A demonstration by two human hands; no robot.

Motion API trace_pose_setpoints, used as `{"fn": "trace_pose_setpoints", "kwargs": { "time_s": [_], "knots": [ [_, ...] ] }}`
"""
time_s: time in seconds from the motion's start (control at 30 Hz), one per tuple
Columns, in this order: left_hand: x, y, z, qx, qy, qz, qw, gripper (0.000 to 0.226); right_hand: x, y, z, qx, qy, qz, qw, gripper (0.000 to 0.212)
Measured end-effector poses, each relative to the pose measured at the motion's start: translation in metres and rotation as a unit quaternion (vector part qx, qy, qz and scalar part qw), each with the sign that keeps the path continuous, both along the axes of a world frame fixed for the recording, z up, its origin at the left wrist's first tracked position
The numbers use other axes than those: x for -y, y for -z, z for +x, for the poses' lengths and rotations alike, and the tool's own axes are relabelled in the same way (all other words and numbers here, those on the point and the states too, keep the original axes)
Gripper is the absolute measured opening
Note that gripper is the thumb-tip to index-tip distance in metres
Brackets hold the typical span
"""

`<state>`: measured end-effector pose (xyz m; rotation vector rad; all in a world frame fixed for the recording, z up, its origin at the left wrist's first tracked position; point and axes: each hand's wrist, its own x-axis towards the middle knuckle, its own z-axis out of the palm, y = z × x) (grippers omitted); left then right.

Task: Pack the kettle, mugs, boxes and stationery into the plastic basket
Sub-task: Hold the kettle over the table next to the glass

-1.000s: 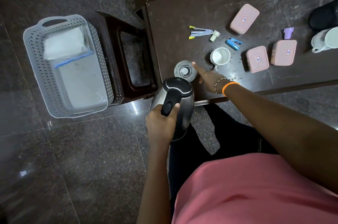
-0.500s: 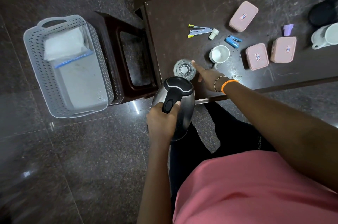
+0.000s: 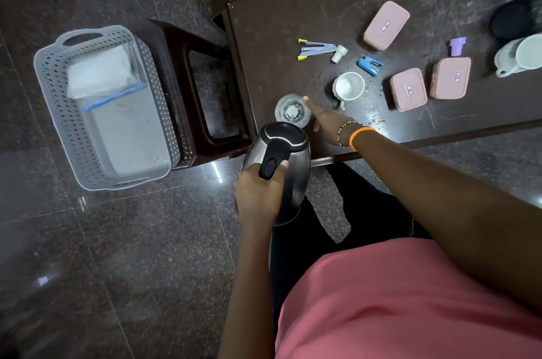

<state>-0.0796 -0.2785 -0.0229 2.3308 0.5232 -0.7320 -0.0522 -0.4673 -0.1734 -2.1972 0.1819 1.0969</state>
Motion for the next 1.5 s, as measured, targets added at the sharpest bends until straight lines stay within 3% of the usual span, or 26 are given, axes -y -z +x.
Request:
{"fn": "trace_pose_setpoints", "kwargs": {
  "time_s": [1.5],
  "knots": [
    [-0.0001, -0.0087, 0.0070, -0.034, -0.005, 0.001, 0.999, 0.039, -0.0001, 0.0006, 0.0001, -0.015, 0.012, 0.005, 1.000, 0.097]
  ]
}}
